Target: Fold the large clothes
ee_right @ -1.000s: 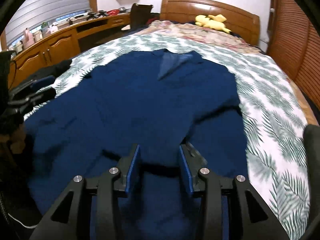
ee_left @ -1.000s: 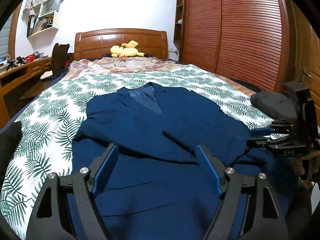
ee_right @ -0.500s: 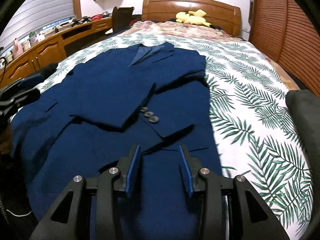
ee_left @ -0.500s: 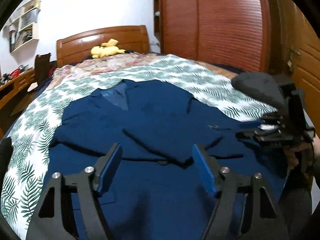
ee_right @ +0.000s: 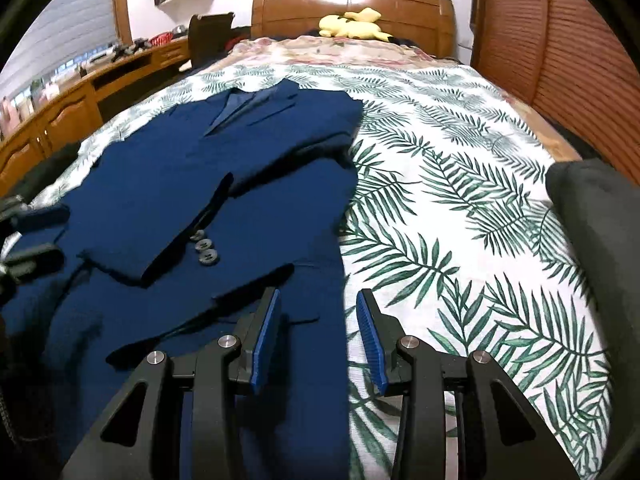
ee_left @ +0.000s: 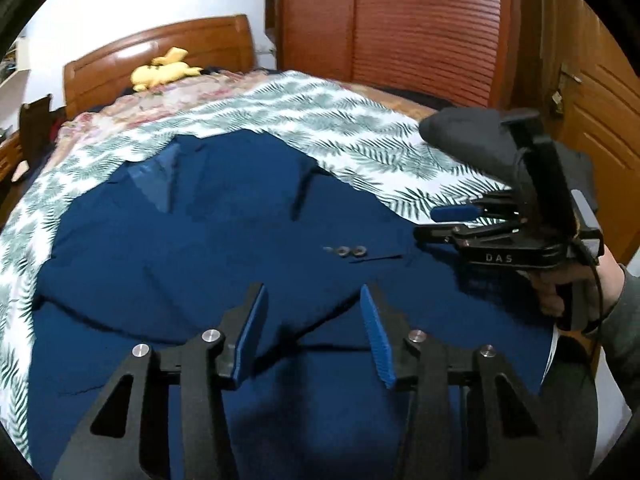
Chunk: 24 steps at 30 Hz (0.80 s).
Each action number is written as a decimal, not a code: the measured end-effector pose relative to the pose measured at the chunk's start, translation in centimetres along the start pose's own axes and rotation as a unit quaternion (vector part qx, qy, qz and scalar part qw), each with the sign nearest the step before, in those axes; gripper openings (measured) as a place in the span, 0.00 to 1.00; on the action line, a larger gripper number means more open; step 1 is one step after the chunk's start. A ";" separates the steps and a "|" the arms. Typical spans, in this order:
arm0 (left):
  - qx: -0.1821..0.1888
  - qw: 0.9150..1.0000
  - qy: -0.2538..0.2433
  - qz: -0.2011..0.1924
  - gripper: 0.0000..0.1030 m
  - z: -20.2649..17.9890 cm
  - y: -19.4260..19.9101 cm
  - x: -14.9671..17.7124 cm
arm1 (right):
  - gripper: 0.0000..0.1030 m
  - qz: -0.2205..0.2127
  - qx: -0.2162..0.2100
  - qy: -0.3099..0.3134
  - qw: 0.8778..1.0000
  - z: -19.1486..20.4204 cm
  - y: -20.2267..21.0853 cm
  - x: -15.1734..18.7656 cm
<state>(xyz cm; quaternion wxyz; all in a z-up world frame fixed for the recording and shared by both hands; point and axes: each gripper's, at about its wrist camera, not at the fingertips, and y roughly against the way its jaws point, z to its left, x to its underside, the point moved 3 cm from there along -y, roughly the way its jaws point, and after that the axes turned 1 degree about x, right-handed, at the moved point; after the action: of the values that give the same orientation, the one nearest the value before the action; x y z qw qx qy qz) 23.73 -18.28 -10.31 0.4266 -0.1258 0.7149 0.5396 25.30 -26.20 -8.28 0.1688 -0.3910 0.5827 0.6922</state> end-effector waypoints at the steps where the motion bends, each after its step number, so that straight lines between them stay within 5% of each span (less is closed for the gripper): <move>1: 0.002 1.000 -0.003 0.004 0.46 -0.2 -0.4 -0.1 | 0.39 -0.001 -0.004 -0.008 1.000 -0.2 0.0 0.1; 11: 0.000 0.997 -0.021 0.070 0.45 -1.4 -5.0 0.3 | 0.39 -0.011 -0.007 -0.034 0.999 -1.3 -0.4 1.6; 14: -0.006 0.997 -0.030 0.065 0.09 -1.4 -4.6 0.3 | 0.39 -0.018 0.010 -0.026 0.999 -1.0 0.0 1.8; 15: -0.010 0.998 -0.029 0.061 0.06 -1.2 -4.3 0.2 | 0.39 -0.020 0.017 -0.023 0.999 -0.9 0.2 1.8; 24: -0.054 0.998 0.007 -0.026 0.04 3.0 4.4 0.1 | 0.39 -0.036 0.073 0.045 0.996 2.1 1.6 1.8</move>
<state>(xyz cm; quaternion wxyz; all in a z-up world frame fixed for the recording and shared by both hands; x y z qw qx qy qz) 22.22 -13.94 -7.62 0.4276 -0.1712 0.6842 0.5654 22.36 -25.09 -8.55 0.1957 -0.4290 0.6242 0.6230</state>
